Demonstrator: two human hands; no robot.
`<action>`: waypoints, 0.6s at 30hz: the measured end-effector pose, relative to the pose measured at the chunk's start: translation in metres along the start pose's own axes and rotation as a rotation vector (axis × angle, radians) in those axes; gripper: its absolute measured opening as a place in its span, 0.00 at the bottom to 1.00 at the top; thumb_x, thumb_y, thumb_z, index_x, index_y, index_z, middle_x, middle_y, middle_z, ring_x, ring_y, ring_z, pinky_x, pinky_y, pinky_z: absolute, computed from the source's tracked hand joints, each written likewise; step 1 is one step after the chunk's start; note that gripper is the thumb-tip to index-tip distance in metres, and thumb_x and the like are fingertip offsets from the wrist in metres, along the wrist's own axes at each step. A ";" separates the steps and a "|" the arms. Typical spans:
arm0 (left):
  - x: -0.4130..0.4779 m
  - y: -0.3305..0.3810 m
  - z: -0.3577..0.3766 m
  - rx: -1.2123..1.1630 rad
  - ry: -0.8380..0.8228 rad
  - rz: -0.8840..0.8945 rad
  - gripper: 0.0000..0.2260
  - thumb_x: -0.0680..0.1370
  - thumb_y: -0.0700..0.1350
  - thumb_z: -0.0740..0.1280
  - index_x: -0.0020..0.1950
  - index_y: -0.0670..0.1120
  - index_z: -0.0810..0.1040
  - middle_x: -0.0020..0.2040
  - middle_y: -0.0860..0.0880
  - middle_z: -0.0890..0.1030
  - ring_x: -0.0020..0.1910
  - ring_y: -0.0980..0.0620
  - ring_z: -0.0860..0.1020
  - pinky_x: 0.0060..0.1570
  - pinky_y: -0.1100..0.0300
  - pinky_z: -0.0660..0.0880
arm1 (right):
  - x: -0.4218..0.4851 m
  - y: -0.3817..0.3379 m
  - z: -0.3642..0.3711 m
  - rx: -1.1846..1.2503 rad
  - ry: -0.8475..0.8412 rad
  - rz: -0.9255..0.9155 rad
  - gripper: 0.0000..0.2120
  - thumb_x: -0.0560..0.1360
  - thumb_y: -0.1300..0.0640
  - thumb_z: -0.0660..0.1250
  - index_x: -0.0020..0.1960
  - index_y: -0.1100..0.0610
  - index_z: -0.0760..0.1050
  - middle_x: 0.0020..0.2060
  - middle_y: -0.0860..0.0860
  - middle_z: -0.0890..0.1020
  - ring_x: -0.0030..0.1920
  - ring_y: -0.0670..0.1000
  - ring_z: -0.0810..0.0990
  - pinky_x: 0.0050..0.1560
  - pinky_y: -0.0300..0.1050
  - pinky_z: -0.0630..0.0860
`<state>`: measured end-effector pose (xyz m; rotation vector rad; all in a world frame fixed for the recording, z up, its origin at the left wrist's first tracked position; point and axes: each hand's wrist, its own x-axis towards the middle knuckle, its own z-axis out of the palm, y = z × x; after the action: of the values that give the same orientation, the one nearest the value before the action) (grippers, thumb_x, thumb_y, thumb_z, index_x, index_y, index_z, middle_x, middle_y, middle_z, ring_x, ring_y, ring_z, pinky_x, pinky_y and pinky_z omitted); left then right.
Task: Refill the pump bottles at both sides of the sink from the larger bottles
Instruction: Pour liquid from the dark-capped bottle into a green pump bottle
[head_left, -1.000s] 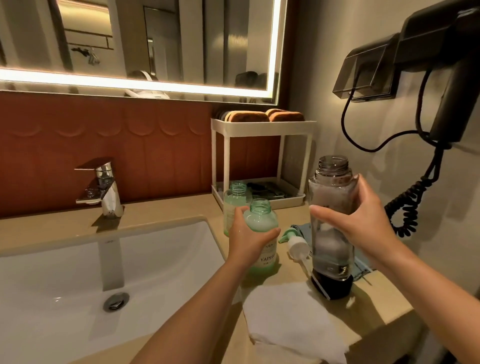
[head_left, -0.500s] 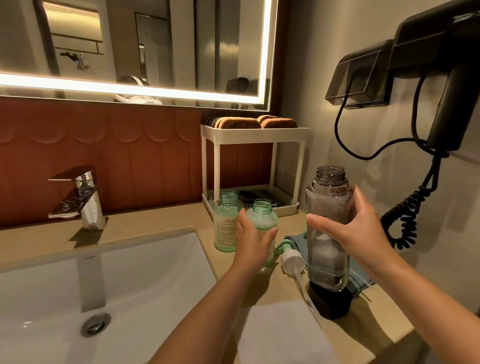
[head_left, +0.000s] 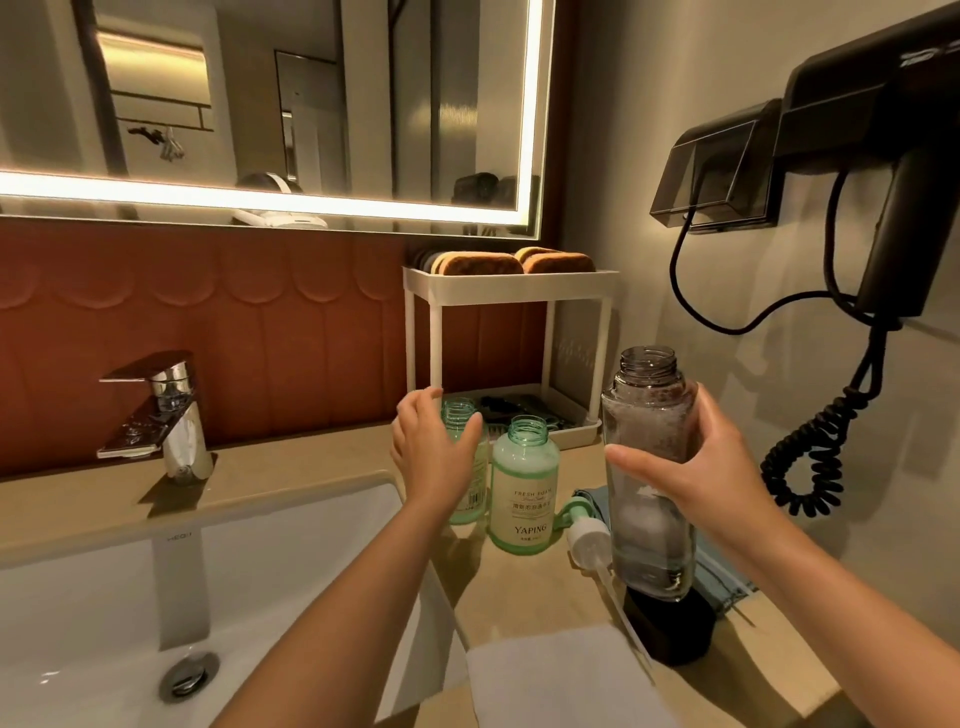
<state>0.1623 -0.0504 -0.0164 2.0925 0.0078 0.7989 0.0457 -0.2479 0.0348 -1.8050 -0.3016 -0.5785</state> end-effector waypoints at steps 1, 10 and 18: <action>0.006 -0.003 0.000 -0.001 -0.046 -0.031 0.23 0.76 0.54 0.66 0.68 0.49 0.66 0.69 0.49 0.64 0.69 0.48 0.62 0.67 0.50 0.61 | 0.000 0.000 0.000 0.002 -0.004 0.001 0.27 0.58 0.52 0.77 0.53 0.43 0.71 0.49 0.42 0.81 0.47 0.38 0.81 0.42 0.34 0.78; 0.030 -0.016 0.008 -0.116 -0.201 -0.134 0.24 0.70 0.57 0.72 0.63 0.49 0.74 0.67 0.47 0.71 0.66 0.46 0.69 0.64 0.42 0.67 | 0.004 0.011 -0.003 0.004 -0.008 0.018 0.30 0.55 0.50 0.76 0.56 0.46 0.72 0.50 0.44 0.82 0.48 0.40 0.81 0.41 0.35 0.79; 0.030 -0.011 -0.007 -0.166 -0.177 -0.152 0.16 0.70 0.58 0.72 0.53 0.54 0.76 0.58 0.51 0.79 0.61 0.47 0.74 0.64 0.40 0.65 | 0.003 0.004 0.002 0.012 -0.026 0.011 0.29 0.56 0.52 0.76 0.55 0.46 0.71 0.49 0.43 0.81 0.46 0.37 0.81 0.39 0.30 0.77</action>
<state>0.1859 -0.0300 -0.0054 1.9712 0.0040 0.5048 0.0503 -0.2478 0.0327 -1.8030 -0.3125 -0.5445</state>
